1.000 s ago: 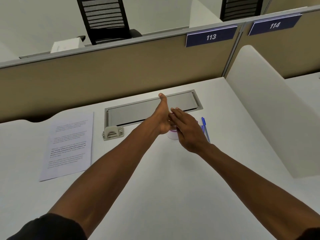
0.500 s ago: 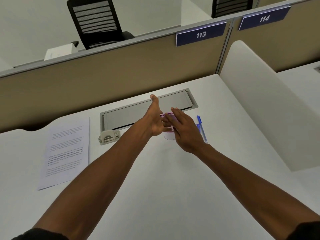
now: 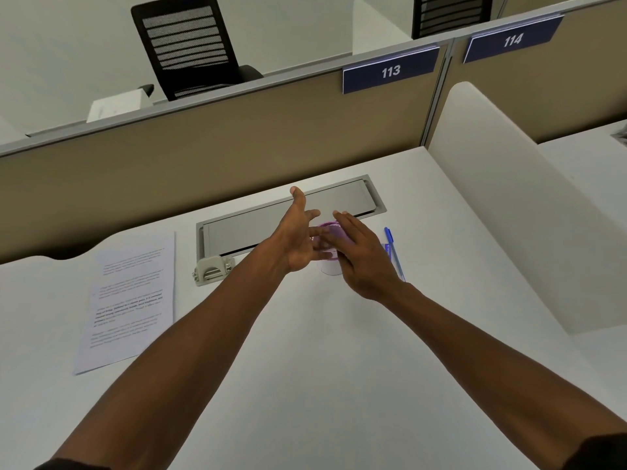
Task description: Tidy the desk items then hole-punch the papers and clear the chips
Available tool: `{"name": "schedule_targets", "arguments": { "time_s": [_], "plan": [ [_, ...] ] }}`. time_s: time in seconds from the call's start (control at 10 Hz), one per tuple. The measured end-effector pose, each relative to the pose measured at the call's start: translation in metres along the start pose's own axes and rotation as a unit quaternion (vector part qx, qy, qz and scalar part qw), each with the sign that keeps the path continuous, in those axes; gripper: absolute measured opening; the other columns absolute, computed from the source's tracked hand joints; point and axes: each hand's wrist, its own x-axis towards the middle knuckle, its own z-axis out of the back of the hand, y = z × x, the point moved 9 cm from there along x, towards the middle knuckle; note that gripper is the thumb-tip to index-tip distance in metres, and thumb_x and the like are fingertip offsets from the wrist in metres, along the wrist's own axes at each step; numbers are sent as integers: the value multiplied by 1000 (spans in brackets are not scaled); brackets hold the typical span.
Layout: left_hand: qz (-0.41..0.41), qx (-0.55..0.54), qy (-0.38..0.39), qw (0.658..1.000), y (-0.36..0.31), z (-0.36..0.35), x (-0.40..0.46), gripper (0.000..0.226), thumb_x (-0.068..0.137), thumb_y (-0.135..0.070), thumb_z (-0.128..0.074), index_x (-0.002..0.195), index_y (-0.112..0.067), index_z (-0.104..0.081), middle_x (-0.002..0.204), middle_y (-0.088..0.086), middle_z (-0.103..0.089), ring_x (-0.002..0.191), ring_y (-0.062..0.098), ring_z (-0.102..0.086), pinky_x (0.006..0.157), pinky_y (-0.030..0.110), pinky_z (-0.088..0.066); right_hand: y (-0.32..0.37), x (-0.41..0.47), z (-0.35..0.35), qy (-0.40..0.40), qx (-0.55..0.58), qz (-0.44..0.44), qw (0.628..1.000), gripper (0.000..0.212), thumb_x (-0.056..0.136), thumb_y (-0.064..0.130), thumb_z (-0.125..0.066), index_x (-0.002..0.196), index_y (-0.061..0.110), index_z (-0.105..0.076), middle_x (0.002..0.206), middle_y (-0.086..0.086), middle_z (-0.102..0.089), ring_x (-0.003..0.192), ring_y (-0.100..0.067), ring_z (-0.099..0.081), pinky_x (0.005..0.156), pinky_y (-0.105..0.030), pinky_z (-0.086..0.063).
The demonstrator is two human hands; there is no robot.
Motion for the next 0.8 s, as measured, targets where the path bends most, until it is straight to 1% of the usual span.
{"name": "schedule_targets", "arguments": {
  "time_s": [0.1,0.2,0.3,0.4,0.5,0.6,0.7,0.8],
  "plan": [
    [-5,36,14,999,1,-3,-1,91,84,-82,-17,152,-23,-32,151,16,-41,132,43,-45,106,63,-39,7,-1,-7,28,-1,28,999,40,94,16,-52,134,13,-56,149,-14,-44,140,-34,-37,113,-42,-29],
    [-1,40,22,999,1,-7,-1,91,84,-82,-18,150,-22,-35,147,16,-44,129,44,-48,105,64,-39,-7,2,-1,11,13,-27,999,40,95,22,-50,135,16,-54,151,-14,-42,142,-35,-34,113,-51,-34],
    [-3,40,21,999,1,-6,2,91,84,-82,-19,148,-21,-38,144,16,-47,128,40,-49,106,60,-40,3,3,1,21,15,2,1000,43,98,32,-47,139,20,-49,152,-9,-42,144,-27,-31,116,-40,-27],
    [-21,45,-1,999,-1,-3,5,89,85,-81,-21,145,-19,-43,140,17,-51,123,35,-54,100,51,-47,-5,3,-2,34,-3,-29,999,47,99,44,-38,139,22,-50,153,-7,-41,145,-26,-30,118,-43,-27],
    [-56,66,-26,996,-7,1,3,82,90,-75,-22,136,-14,-52,131,16,-59,114,30,-60,98,43,-53,-21,4,-1,36,4,-86,996,53,98,46,-37,143,20,-47,154,-7,-39,145,-27,-31,117,-45,-31],
    [-79,108,-37,990,-8,3,0,79,94,-70,-21,129,-10,-58,125,13,-64,116,29,-60,105,43,-48,-13,6,-6,64,-29,-32,997,49,99,45,-38,142,24,-48,153,-6,-41,146,-27,-29,119,-45,-24],
    [-125,135,-74,980,-11,11,-4,69,100,-60,-22,124,-9,-62,123,11,-65,116,28,-61,104,41,-49,-26,11,11,-9,50,-103,993,48,97,41,-45,136,16,-55,147,-8,-49,141,-25,-39,115,-35,-29],
    [-200,152,-134,959,-19,29,-11,60,102,-53,-28,120,-11,-66,121,7,-67,115,24,-61,105,42,-48,-38,11,34,-114,112,-156,975,30,92,34,-61,112,12,-69,113,-5,-72,106,-20,-65,95,-41,-54]
  ]
}}
